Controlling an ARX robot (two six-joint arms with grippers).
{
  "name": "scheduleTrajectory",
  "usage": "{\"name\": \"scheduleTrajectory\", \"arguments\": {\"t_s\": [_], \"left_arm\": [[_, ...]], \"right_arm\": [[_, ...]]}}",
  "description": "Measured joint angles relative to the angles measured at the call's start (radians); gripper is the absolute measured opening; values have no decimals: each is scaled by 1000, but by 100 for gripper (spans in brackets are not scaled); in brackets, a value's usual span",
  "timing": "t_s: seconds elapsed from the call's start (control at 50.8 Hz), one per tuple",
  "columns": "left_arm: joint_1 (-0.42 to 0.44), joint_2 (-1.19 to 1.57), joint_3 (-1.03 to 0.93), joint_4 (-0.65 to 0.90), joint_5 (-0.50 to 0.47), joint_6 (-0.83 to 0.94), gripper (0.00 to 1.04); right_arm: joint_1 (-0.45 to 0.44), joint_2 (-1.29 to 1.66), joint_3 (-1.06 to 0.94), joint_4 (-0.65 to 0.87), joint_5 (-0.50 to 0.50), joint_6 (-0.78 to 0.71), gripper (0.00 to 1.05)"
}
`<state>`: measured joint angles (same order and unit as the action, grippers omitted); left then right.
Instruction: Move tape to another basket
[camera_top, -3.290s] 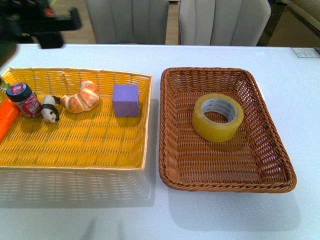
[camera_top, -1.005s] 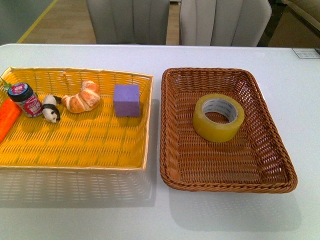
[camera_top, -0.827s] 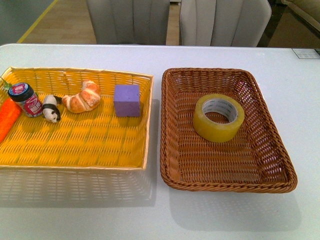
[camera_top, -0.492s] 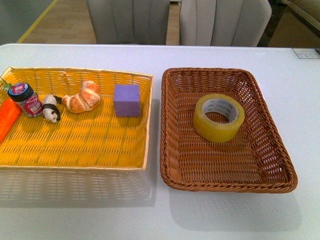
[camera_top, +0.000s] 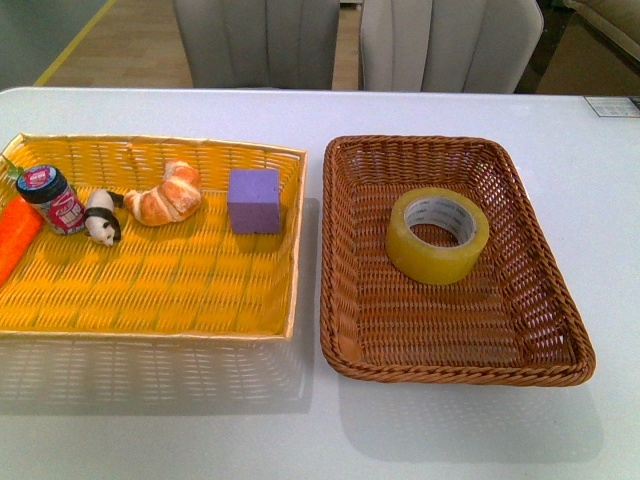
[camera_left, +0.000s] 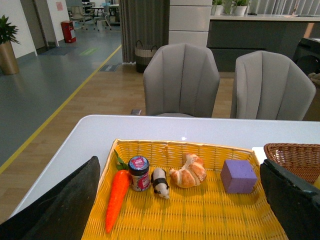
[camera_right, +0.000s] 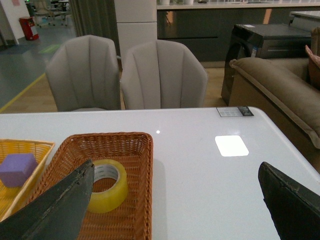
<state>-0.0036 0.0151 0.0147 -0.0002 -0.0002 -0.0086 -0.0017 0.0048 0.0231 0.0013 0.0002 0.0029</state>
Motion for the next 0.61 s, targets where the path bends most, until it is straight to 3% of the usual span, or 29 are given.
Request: {"name": "scheduleTrajectory", "arguments": {"t_s": [0.611], "left_arm": [[0,0,0,0,0,0,96]], "right_arm": [[0,0,0,0,0,0,96]]}}
